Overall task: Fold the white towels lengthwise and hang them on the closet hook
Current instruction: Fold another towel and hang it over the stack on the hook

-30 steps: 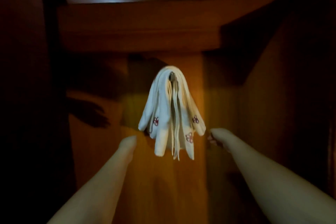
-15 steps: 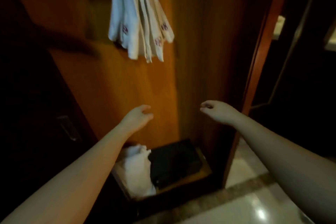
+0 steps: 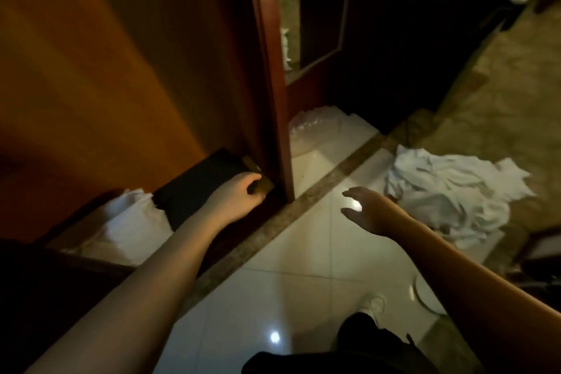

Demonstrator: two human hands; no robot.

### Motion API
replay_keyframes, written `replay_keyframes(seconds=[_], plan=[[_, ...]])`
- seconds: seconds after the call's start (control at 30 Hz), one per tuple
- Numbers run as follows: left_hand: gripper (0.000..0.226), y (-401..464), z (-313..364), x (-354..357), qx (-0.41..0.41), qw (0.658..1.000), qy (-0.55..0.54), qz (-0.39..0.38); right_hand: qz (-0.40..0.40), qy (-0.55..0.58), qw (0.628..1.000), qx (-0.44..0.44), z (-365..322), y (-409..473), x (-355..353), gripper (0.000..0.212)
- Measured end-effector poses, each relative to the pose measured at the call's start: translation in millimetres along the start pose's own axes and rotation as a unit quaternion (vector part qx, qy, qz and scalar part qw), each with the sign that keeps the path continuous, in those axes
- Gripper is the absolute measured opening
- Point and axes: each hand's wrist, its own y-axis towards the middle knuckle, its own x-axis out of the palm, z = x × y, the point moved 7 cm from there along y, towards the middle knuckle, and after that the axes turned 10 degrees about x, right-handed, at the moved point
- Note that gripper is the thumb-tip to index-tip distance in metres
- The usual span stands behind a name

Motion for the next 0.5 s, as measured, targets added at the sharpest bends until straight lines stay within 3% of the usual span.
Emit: replay_keyframes(seconds=[0.5], plan=[[0.051, 223, 199, 202, 0.021, 0.982, 0.044, -0.181, -0.109, 0.065, 0.972, 0.200, 329, 57, -25, 0.050]])
